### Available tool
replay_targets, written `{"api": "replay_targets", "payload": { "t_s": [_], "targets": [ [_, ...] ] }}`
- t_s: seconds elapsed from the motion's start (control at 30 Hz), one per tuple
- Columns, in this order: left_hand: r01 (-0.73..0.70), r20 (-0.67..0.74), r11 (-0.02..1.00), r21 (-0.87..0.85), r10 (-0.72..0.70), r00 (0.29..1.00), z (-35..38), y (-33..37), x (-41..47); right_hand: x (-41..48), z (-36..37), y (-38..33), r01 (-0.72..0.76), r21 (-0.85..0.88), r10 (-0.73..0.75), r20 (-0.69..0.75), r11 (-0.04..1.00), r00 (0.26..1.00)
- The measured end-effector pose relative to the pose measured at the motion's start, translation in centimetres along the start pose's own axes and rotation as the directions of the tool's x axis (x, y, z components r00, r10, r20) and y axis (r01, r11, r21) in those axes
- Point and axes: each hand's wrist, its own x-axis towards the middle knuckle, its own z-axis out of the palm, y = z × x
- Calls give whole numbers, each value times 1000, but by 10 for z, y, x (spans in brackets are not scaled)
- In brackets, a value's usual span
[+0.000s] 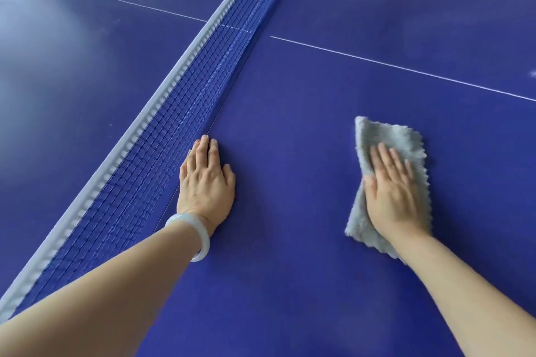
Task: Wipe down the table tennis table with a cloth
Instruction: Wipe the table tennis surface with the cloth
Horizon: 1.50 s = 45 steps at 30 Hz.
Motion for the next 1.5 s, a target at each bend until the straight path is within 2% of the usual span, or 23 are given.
{"api": "replay_targets", "payload": {
  "t_s": [0.1, 0.2, 0.27, 0.33, 0.4, 0.47, 0.53, 0.67, 0.73, 0.8, 0.83, 0.87, 0.93, 0.97, 1.03, 1.1, 1.17, 1.2, 1.23, 1.3, 1.37, 1.43, 1.5],
  "targets": [
    [-33, 35, 997, 72, 31, 999, 0, 3, -3, 1, -6, 30, -219, -44, 218, -27, 975, 976],
    [-117, 89, 972, 204, 101, 991, -5, 10, -4, 3, -7, 23, -210, -54, 210, -6, 976, 978],
    [-265, 85, 930, 256, 252, 964, -11, 23, -7, 3, -7, 24, -191, -75, 194, 27, 979, 981],
    [-444, 49, 874, 200, 444, 895, -9, 55, -16, 3, -8, 28, -186, -79, 190, 48, 979, 981],
    [-533, 46, 836, 130, 531, 846, 2, 94, -24, 3, -9, 28, -169, -64, 172, 51, 984, 984],
    [-502, 102, 858, 109, 493, 864, 19, 126, -32, 1, -11, 28, -79, -52, 81, 51, 996, 995],
    [-435, 149, 892, 125, 417, 897, 37, 140, -41, -7, -14, 30, 126, -54, -122, 61, 991, 991],
    [-390, 86, 919, 59, 385, 919, 49, 138, -45, -32, -10, 49, 583, -55, -572, 145, 810, 808],
    [-390, 80, 920, 41, 386, 919, 47, 137, -43, -16, -13, 77, 639, -16, -627, 170, 769, 760],
    [-379, 103, 925, 42, 373, 922, 45, 139, -43, 17, -16, 105, 454, -37, -449, 96, 890, 888],
    [-374, 111, 927, 36, 368, 923, 43, 139, -44, 39, -19, 117, 246, -24, -245, 45, 969, 969],
    [-371, 112, 928, 24, 366, 924, 42, 139, -45, 61, -22, 123, 1, -2, -1, 19, 1000, 1000],
    [-367, 111, 930, -7, 365, 924, 41, 139, -44, 92, -26, 110, -389, 29, 388, 25, 921, 921],
    [-362, 110, 932, -18, 362, 926, 40, 139, -44, 98, -24, 92, -460, 34, 459, 30, 887, 888],
    [-364, 100, 931, -21, 364, 926, 39, 140, -44, 91, -12, 46, -332, 23, 331, 24, 943, 943],
    [-378, 99, 926, -1, 376, 921, 37, 141, -45, 61, 3, 6, 58, 6, -58, 44, 998, 997],
    [-374, 100, 927, 6, 372, 923, 36, 141, -45, 54, 1, 8, 381, 32, -382, 126, 924, 915],
    [-370, 101, 929, 6, 368, 924, 37, 140, -45, 67, -5, 25, 436, 37, -438, 113, 899, 892],
    [-368, 106, 930, 7, 365, 925, 38, 140, -45, 84, -8, 45, 390, 19, -390, 81, 921, 917],
    [-355, 105, 935, 5, 352, 930, 39, 140, -45, 117, -18, 88, 46, -18, -46, 8, 999, 999],
    [-348, 99, 938, 3, 346, 933, 40, 141, -45, 137, -23, 106, -275, -24, 275, -13, 961, 961],
    [-351, 110, 936, 15, 347, 931, 39, 141, -45, 151, -18, 82, -308, -29, 307, -28, 951, 951],
    [-350, 113, 936, 26, 345, 932, 39, 141, -45, 167, -14, 43, -127, -13, 127, 26, 992, 991]
  ]
}}
